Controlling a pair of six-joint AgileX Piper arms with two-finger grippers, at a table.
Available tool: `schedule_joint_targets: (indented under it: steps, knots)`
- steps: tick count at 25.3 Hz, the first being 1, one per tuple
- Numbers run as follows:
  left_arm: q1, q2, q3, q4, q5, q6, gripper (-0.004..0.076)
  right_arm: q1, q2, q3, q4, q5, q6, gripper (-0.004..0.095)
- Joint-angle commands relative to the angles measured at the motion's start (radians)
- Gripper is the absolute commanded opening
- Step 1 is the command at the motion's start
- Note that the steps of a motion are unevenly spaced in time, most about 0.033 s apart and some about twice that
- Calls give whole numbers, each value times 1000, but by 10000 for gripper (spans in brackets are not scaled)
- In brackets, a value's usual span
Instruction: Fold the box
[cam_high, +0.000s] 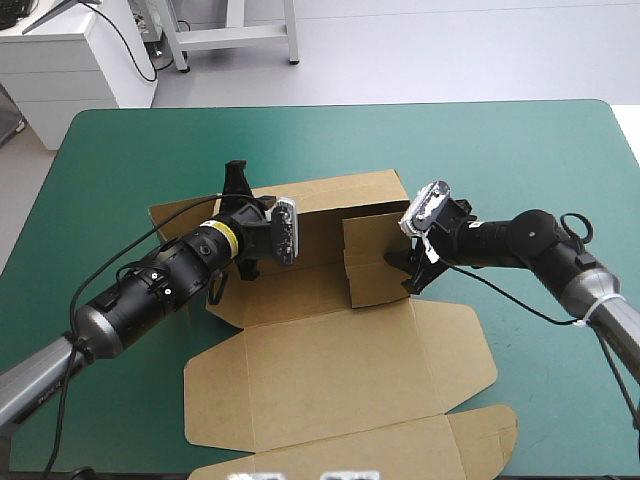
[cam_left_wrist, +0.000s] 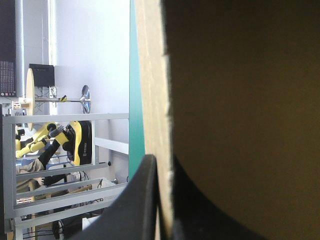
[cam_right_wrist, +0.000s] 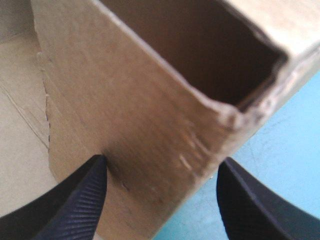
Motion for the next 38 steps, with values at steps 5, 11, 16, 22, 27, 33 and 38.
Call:
schedule_joint_targets:
  steps: [5, 11, 16, 22, 27, 33, 38]
  knots:
    - [-55, -26, -8, -24, 79, 23, -8, 3, -27, -21, -52, 20, 68, 580]
    - [-112, -26, -6, -17, 75, 37, -8, 3, -27, -21, -95, 55, 85, 579]
    - [-112, -26, -6, -14, 112, 37, -8, 3, -25, -21, -127, 81, 114, 579]
    - [-112, -26, -6, -14, 116, 37, -8, 3, -15, -21, -152, 110, 126, 579]
    - [-112, -26, -6, -14, 116, 37, -8, 3, 55, -21, -126, 101, 126, 579]
    - [-112, -26, -6, -14, 98, 37, -8, 10, 76, -21, -103, 50, 117, 539]
    - [-112, -26, -6, -16, 89, 36, -8, 62, 76, -21, -113, 55, 117, 50]
